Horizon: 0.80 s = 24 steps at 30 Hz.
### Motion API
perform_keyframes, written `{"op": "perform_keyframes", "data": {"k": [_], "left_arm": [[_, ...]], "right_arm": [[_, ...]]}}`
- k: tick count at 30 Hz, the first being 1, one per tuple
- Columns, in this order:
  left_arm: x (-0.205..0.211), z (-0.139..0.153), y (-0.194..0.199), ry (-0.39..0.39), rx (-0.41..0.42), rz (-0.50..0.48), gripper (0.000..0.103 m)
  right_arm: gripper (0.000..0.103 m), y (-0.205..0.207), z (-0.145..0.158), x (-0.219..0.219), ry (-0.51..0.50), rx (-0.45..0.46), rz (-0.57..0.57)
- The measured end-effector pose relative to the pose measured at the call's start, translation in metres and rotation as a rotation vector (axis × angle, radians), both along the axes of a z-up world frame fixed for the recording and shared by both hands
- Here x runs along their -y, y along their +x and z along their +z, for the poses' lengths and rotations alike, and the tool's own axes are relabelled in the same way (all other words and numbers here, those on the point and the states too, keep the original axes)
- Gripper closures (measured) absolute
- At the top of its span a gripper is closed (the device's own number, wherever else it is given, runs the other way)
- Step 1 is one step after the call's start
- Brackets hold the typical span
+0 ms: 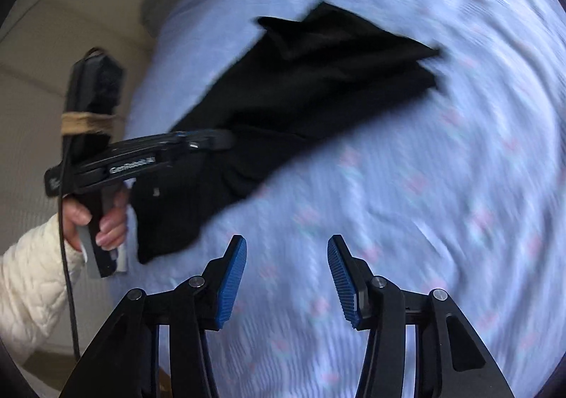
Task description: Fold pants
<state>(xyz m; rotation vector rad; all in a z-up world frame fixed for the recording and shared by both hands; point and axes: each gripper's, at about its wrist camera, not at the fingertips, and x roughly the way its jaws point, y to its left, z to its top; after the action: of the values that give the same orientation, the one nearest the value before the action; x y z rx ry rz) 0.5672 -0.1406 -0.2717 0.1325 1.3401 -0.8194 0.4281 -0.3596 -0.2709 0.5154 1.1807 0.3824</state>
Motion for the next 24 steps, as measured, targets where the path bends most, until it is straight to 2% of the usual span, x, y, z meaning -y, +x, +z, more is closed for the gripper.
{"op": "perform_keyframes", "data": {"k": [4, 7, 13, 15, 18, 21, 24], "left_arm": [[-0.011, -0.007, 0.004, 0.022, -0.015, 0.025, 0.092], [-0.014, -0.014, 0.005, 0.025, -0.034, 0.045, 0.091], [-0.035, -0.013, 0.0, -0.014, -0.039, 0.114, 0.09], [-0.044, -0.015, 0.003, -0.009, -0.043, 0.131, 0.089], [-0.056, -0.017, 0.002, 0.021, -0.038, 0.148, 0.089], [-0.063, -0.02, -0.004, 0.041, -0.04, 0.149, 0.089], [-0.073, -0.021, -0.011, 0.02, -0.054, 0.178, 0.087]], "right_arm": [[0.054, 0.034, -0.005, -0.021, 0.018, 0.043, 0.086], [0.055, 0.055, -0.013, -0.026, -0.008, 0.028, 0.115], [0.055, 0.08, 0.005, -0.028, -0.041, 0.097, 0.186], [0.054, 0.095, -0.004, -0.036, -0.062, 0.073, 0.238], [0.054, 0.118, -0.032, -0.043, -0.091, -0.017, 0.277], [0.054, 0.129, -0.049, -0.046, -0.026, -0.095, 0.304], [0.054, 0.119, -0.049, -0.049, 0.024, -0.117, 0.343]]}}
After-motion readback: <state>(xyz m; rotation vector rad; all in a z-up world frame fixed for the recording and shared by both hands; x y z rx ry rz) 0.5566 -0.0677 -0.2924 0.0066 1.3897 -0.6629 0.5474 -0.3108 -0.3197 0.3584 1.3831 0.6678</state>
